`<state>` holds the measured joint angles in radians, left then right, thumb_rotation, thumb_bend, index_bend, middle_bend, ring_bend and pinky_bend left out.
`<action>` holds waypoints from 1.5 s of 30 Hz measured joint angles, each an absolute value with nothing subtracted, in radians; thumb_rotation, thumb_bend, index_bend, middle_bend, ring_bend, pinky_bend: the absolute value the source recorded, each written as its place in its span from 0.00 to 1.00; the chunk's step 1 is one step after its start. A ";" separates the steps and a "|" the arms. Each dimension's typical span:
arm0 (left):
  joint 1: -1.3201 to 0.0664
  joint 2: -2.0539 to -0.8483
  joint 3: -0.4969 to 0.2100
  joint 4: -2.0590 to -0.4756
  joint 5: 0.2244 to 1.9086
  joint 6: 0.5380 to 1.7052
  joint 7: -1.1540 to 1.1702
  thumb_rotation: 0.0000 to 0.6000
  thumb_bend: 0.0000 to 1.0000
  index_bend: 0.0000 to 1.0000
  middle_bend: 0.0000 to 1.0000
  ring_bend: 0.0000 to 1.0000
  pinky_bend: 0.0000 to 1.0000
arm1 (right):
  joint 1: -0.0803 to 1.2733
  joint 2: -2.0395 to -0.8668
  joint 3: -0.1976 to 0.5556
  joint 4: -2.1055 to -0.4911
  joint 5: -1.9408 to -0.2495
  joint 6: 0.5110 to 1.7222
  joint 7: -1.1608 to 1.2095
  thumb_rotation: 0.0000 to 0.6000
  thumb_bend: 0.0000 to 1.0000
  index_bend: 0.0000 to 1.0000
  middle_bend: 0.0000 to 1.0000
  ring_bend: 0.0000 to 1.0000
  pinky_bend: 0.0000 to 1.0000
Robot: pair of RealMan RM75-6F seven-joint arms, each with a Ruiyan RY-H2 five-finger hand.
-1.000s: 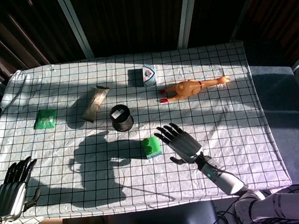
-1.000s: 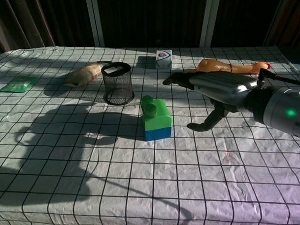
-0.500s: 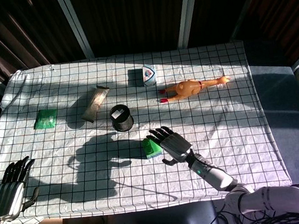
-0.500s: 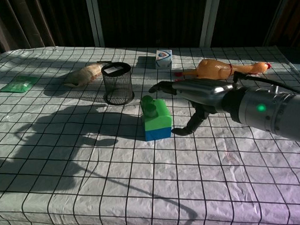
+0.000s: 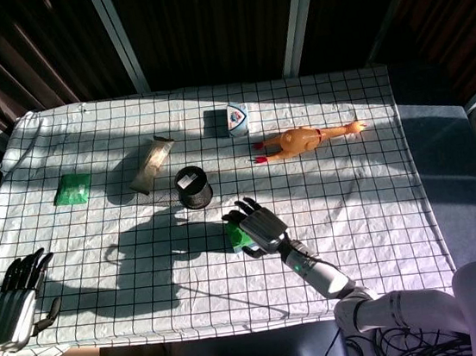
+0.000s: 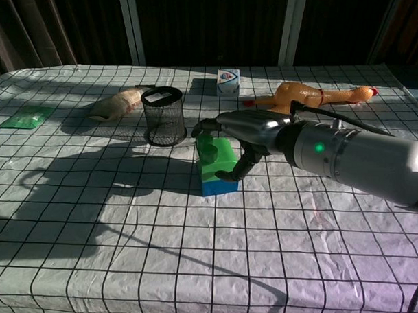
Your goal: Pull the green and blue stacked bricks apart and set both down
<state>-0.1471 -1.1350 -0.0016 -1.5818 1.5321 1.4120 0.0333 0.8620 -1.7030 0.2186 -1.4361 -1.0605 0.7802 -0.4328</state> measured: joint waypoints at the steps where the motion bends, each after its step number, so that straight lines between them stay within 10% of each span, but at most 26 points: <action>1: -0.147 -1.135 -0.001 -1.582 1.533 1.412 0.033 1.00 0.41 0.00 0.00 0.00 0.05 | 0.863 -1.705 0.217 -1.435 -1.061 0.787 -0.433 1.00 0.35 0.29 0.27 0.04 0.05; 16: -0.152 -1.125 0.006 -1.583 1.549 1.404 -0.007 1.00 0.41 0.00 0.00 0.00 0.05 | 0.852 -1.748 0.197 -1.399 -1.126 0.909 -0.416 1.00 0.39 0.86 0.64 0.45 0.31; 45: -0.454 -1.501 0.045 -1.155 1.733 1.327 -1.552 1.00 0.34 0.00 0.03 0.00 0.07 | 0.844 -1.609 0.346 -1.706 -1.184 0.947 0.033 1.00 0.39 0.90 0.68 0.47 0.32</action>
<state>-0.4540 -1.5012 0.0450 -1.1546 1.7325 1.3269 -1.5524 0.8444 -1.6089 0.3456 -1.7064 -1.1841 0.9472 0.0334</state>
